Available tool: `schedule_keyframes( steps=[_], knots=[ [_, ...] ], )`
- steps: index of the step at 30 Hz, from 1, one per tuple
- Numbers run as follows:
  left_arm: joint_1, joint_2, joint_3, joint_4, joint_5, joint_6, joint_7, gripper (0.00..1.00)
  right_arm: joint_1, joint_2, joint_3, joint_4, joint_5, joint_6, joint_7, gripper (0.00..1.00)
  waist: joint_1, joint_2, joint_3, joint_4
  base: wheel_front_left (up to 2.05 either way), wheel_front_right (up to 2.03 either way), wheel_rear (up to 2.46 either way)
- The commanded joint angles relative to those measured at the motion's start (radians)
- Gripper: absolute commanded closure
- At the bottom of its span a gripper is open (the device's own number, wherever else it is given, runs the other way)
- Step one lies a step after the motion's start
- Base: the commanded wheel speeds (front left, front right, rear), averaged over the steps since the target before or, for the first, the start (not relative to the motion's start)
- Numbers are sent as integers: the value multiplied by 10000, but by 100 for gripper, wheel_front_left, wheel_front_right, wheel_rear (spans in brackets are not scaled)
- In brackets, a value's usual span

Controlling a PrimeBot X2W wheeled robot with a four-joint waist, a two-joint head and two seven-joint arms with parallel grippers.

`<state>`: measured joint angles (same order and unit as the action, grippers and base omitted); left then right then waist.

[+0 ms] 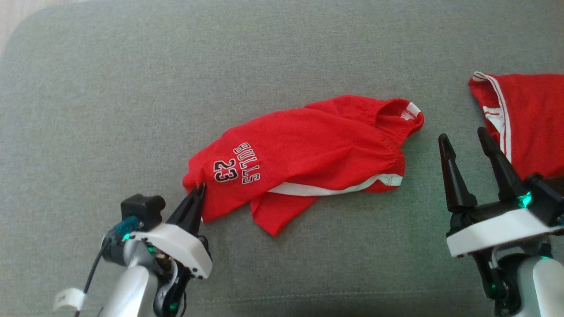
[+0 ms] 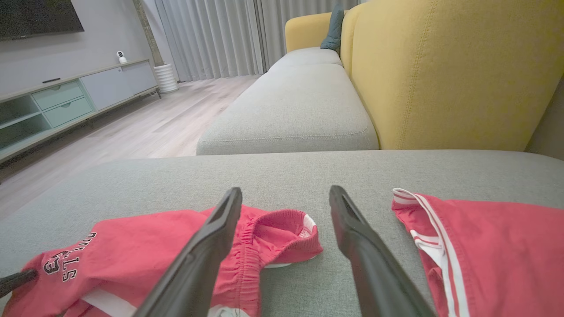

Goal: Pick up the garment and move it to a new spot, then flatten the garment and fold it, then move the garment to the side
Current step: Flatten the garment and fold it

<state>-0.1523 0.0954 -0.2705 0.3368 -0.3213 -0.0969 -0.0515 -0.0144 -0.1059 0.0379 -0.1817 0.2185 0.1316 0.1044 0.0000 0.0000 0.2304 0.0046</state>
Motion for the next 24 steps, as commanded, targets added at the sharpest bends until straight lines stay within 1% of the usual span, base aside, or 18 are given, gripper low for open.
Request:
schedule_keyframes(
  steps=[1,6,10,13,17,21,22,23,24],
  knots=[
    [-376,223,344,-503,12,31,-162,100,-248,12,175,-324,31,-9,-53,0,0,0,9,18,0,0,0],
    [-486,321,426,-1012,17,104,-286,100,-234,32,124,-321,35,-9,-20,0,0,0,50,64,0,0,0],
    [-698,343,583,-1483,-171,123,-298,100,-260,56,119,-302,81,-9,27,0,0,0,87,69,0,0,0],
    [-976,364,730,-1588,-331,146,-254,100,-309,65,152,-259,126,-9,33,0,0,0,146,11,0,0,0],
    [-1474,389,940,-1201,-554,159,-229,100,-394,64,212,-177,187,-9,27,0,0,0,265,-160,0,0,0],
    [-2027,384,1071,-321,-757,128,-270,100,-470,63,226,-126,194,-9,-8,0,0,0,372,-323,0,0,0],
    [-2144,353,1084,-52,-835,111,-256,80,-480,62,223,-111,196,-9,-18,0,0,0,388,-349,0,0,0],
    [-2251,340,1091,214,-877,99,-271,42,-486,63,223,-96,195,-9,-27,0,0,0,395,-376,0,0,0],
    [-2341,324,1099,468,-908,93,-312,0,-488,65,220,-82,193,-9,-35,0,0,0,397,-400,0,0,0]
  ],
)
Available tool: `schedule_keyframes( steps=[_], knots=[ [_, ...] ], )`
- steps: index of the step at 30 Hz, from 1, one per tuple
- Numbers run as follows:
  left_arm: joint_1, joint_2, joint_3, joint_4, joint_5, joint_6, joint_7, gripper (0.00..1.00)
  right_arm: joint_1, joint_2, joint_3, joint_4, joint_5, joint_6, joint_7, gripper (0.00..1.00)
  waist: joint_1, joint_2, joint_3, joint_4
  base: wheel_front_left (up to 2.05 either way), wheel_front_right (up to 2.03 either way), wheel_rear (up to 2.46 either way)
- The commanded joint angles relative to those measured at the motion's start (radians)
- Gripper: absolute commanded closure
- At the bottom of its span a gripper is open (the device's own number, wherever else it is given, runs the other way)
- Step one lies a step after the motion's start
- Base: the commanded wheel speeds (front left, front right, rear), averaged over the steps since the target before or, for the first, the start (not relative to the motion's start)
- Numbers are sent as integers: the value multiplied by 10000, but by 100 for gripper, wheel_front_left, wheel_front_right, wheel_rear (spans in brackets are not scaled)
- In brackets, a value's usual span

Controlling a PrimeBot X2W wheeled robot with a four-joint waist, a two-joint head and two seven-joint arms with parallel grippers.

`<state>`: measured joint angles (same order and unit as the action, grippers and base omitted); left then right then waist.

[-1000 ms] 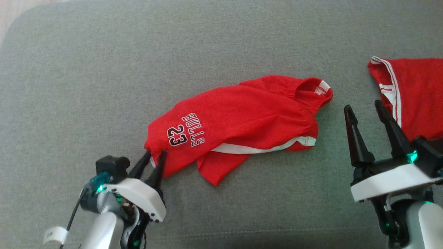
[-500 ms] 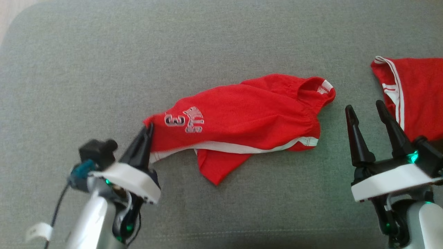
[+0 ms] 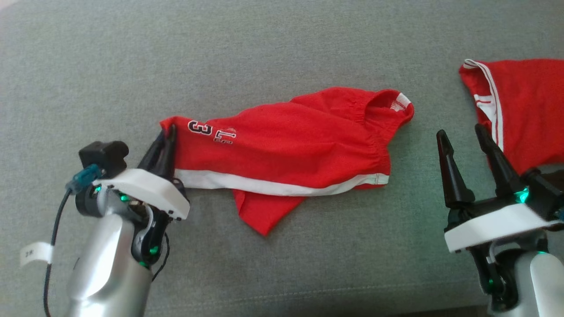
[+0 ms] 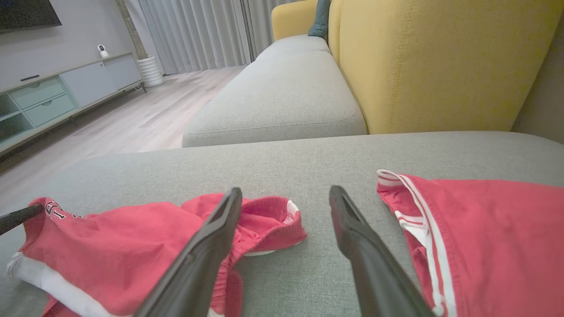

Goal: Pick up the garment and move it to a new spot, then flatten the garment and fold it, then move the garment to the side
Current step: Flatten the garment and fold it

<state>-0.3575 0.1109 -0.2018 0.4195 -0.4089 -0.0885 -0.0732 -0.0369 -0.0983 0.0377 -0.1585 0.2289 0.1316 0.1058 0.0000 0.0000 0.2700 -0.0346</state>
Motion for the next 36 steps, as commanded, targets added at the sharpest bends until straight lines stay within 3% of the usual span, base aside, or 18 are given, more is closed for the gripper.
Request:
schedule_keyframes(
  steps=[1,4,8,14,24,36],
  knots=[
    [-357,168,390,-117,-22,-1,-143,0,-266,-12,222,-297,86,-9,-59,0,0,0,-6,-28,0,0,0],
    [-447,203,344,336,175,85,-619,0,-261,-7,202,-258,31,-9,-103,0,0,0,-65,-60,0,0,0],
    [-265,388,236,423,824,559,-1424,0,-204,-16,202,-264,-143,-9,-167,0,0,0,-246,4,0,0,0],
    [541,598,507,-850,1462,1311,-1857,0,-140,-11,182,-331,-246,-9,-176,0,0,0,-620,274,0,0,0],
    [2131,815,490,-3173,1875,1655,-1876,0,217,33,53,-254,-391,-9,-190,0,0,0,-1057,557,0,0,0],
    [2685,902,360,-3855,1865,1821,-1566,0,245,134,-18,-172,-418,-9,-259,0,0,0,-1109,516,0,0,0]
  ],
)
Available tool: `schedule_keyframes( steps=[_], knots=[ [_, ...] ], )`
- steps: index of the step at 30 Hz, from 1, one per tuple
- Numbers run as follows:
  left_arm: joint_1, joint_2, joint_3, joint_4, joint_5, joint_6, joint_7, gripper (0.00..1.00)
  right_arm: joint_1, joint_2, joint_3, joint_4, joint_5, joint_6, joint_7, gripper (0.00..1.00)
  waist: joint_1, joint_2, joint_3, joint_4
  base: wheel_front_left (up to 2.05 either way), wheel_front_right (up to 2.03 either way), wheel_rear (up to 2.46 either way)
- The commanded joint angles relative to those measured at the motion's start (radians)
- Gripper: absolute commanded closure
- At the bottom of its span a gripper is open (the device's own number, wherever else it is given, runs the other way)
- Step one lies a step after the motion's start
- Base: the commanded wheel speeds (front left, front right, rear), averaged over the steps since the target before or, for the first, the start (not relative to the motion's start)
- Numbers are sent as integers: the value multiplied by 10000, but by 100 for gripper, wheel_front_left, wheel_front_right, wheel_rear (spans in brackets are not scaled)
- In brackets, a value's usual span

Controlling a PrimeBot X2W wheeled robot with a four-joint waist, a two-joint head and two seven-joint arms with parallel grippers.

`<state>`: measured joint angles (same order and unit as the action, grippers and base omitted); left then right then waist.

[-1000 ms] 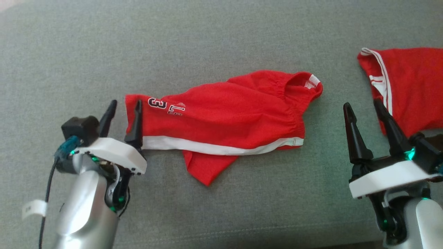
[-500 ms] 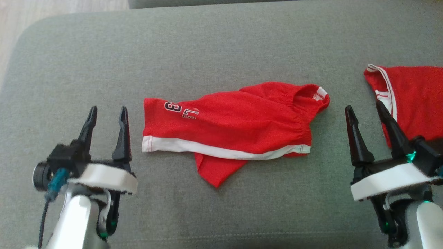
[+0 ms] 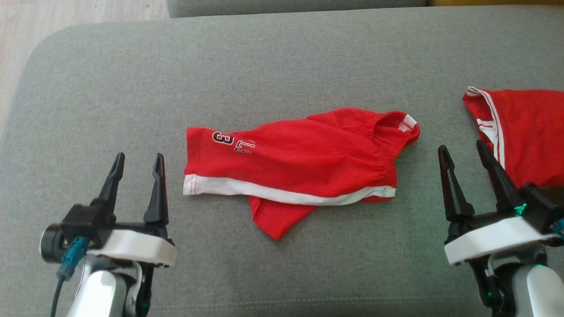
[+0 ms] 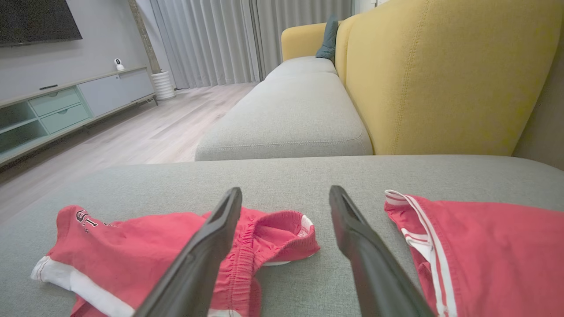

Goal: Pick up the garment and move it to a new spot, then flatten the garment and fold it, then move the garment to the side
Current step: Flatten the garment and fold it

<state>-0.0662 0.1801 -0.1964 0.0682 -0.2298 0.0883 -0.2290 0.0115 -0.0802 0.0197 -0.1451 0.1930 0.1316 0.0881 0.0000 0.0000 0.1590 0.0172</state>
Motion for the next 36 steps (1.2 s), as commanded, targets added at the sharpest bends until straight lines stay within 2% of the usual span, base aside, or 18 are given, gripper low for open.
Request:
schedule_keyframes(
  steps=[1,9,12,18,25,34,35,36],
  knots=[
    [-220,216,300,-360,63,56,8,0,-246,-41,163,-296,-53,-9,-89,0,0,0,-6,-8,0,0,0],
    [-257,249,119,-321,-25,-32,267,0,-260,-15,150,-311,-16,-9,-79,0,0,0,51,-14,0,0,0],
    [-463,194,-136,-54,-257,-375,654,0,-275,-5,133,-324,-23,-9,-59,0,0,0,143,-11,0,0,0],
    [-968,99,-372,1119,-1030,-1053,1755,0,-381,31,306,-292,-9,-9,-15,0,0,0,379,-192,0,0,0],
    [-1592,147,-236,2561,-1624,-1379,2371,0,-443,77,314,-211,36,-9,-14,0,0,0,716,-415,0,0,0],
    [-2079,115,-307,3522,-1829,-1584,2278,0,-511,110,304,-139,58,-9,-73,0,0,0,882,-503,0,0,0],
    [-2101,99,-325,3605,-1874,-1618,2282,1,-512,114,302,-127,58,-9,-80,0,0,0,880,-501,0,0,0],
    [-2119,95,-345,3675,-1899,-1642,2281,24,-511,118,303,-115,59,-9,-82,0,0,0,880,-498,0,0,0]
  ],
)
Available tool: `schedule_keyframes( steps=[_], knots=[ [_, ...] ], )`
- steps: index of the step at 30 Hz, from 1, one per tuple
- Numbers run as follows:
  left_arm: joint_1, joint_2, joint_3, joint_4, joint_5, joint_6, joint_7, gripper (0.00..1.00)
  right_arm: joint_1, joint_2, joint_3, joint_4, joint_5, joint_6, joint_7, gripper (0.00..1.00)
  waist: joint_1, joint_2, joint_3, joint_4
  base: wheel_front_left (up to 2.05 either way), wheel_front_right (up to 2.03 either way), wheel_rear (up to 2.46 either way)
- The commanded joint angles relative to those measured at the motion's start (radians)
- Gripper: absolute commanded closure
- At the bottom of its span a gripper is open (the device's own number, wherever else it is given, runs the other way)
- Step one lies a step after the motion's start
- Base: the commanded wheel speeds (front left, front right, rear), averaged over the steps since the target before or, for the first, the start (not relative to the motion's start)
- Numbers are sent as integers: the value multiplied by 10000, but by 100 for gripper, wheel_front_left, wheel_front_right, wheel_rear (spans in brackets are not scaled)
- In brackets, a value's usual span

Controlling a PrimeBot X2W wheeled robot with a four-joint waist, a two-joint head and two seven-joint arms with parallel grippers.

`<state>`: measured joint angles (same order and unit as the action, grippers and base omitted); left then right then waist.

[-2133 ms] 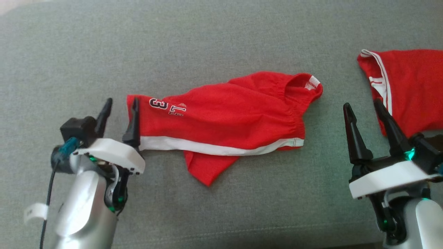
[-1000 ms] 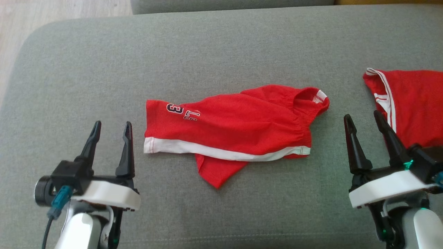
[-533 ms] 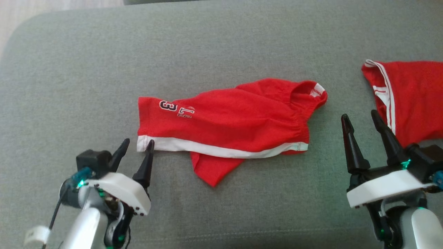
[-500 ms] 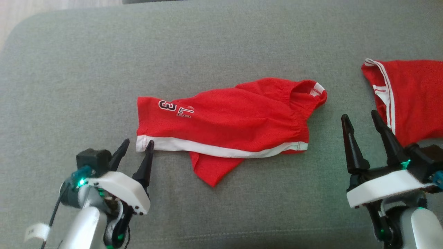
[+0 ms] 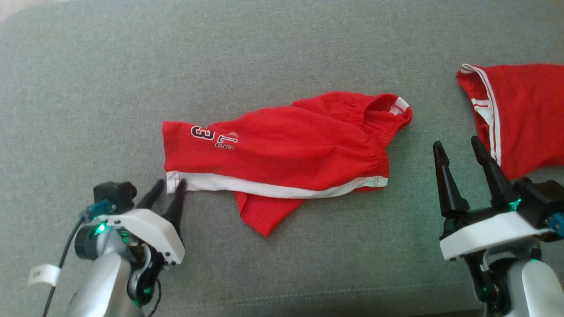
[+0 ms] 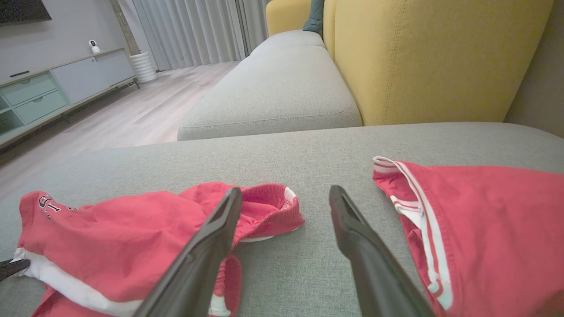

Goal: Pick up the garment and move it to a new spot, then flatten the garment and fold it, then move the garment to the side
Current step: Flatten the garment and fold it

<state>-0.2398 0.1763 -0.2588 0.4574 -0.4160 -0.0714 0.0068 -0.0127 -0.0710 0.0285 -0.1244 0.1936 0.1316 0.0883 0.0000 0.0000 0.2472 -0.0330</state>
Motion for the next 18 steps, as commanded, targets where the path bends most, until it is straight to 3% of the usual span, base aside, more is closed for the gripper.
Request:
schedule_keyframes(
  steps=[1,2,3,12,18],
  knots=[
    [-404,137,249,-159,-47,-68,-83,64,-270,30,218,-311,54,-9,-86,0,0,0,-2,7,0,0,0],
    [-420,131,216,-108,-73,-101,-83,92,-272,35,221,-299,60,-9,-85,0,0,0,-3,13,0,0,0],
    [-439,133,185,-64,-86,-125,-85,100,-274,39,220,-289,65,-9,-84,0,0,0,-2,22,0,0,0],
    [-502,194,18,75,15,-122,-436,100,-149,-25,286,-53,158,-9,100,0,0,0,-103,128,0,0,0],
    [-331,239,-28,-169,34,-41,-603,100,442,-333,995,839,408,-9,470,0,0,0,-234,298,0,0,0]
  ],
)
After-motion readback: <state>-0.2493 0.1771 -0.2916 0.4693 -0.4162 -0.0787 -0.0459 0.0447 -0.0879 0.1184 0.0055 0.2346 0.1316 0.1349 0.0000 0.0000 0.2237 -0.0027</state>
